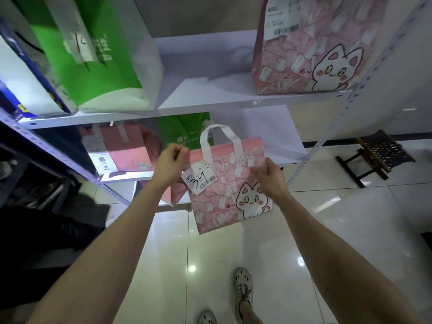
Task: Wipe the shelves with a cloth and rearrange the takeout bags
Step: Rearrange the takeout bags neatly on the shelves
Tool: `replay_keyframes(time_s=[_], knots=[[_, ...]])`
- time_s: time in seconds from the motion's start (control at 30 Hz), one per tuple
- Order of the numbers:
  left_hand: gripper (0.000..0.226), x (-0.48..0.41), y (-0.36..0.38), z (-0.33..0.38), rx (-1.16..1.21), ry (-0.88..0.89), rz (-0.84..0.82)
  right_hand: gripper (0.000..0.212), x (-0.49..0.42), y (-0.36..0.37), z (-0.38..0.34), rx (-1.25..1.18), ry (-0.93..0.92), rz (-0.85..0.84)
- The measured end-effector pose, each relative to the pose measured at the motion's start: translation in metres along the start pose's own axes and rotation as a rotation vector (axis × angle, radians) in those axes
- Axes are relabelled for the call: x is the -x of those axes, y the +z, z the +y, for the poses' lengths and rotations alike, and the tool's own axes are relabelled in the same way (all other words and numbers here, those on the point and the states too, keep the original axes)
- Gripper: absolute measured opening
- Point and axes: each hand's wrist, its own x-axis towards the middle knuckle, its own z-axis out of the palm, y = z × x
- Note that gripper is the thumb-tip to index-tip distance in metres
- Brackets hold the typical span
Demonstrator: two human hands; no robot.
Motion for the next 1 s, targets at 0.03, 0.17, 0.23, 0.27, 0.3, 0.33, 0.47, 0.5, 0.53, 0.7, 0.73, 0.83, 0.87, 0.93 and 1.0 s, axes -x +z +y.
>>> replay_keyframes(time_s=[0.03, 0.17, 0.23, 0.27, 0.3, 0.33, 0.47, 0.5, 0.53, 0.7, 0.73, 0.83, 0.87, 0.93, 1.0], knots=[[0.019, 0.010, -0.009, 0.001, 0.024, 0.005, 0.029, 0.015, 0.012, 0.001, -0.006, -0.019, -0.025, 0.012], [0.030, 0.050, -0.045, 0.005, 0.301, -0.081, 0.022, 0.012, 0.046, -0.002, -0.035, -0.001, -0.077, 0.076], [0.038, 0.068, -0.060, 0.003, 0.418, -0.120, -0.070, 0.015, 0.059, -0.007, -0.051, 0.001, -0.096, 0.118], [0.044, 0.075, -0.064, 0.002, 0.449, -0.127, -0.134, 0.017, 0.061, -0.009, -0.058, -0.012, -0.105, 0.127], [0.052, 0.080, -0.069, 0.002, 0.434, -0.108, -0.190, 0.019, 0.063, -0.011, -0.065, -0.030, -0.115, 0.140], [0.060, 0.087, -0.074, 0.004, 0.379, -0.060, -0.234, 0.021, 0.066, -0.013, -0.075, -0.045, -0.133, 0.162], [0.051, 0.097, -0.085, 0.022, 0.122, 0.151, -0.249, 0.022, 0.071, -0.024, -0.120, -0.106, -0.239, 0.258], [0.040, 0.095, -0.086, 0.029, 0.061, 0.208, -0.199, 0.021, 0.072, -0.028, -0.134, -0.126, -0.260, 0.268], [0.028, 0.092, -0.087, 0.036, 0.001, 0.262, -0.140, 0.029, 0.072, -0.032, -0.148, -0.144, -0.291, 0.273], [0.017, 0.069, -0.086, 0.080, -0.019, 0.373, 0.091, 0.046, 0.061, -0.050, -0.211, -0.113, -0.386, 0.305], [0.018, 0.064, -0.085, 0.087, 0.020, 0.378, 0.120, 0.031, 0.054, -0.054, -0.220, -0.091, -0.399, 0.306], [0.023, 0.051, -0.080, 0.106, 0.133, 0.408, 0.195, 0.030, 0.037, -0.061, -0.244, -0.060, -0.433, 0.283], [0.023, 0.045, -0.079, 0.110, 0.136, 0.415, 0.211, 0.037, 0.033, -0.063, -0.250, -0.055, -0.438, 0.269], [0.021, 0.033, -0.077, 0.117, 0.126, 0.428, 0.222, 0.046, 0.023, -0.065, -0.257, -0.046, -0.450, 0.237], [0.022, 0.019, -0.074, 0.123, 0.095, 0.428, 0.242, 0.052, 0.008, -0.067, -0.258, -0.041, -0.469, 0.210]])
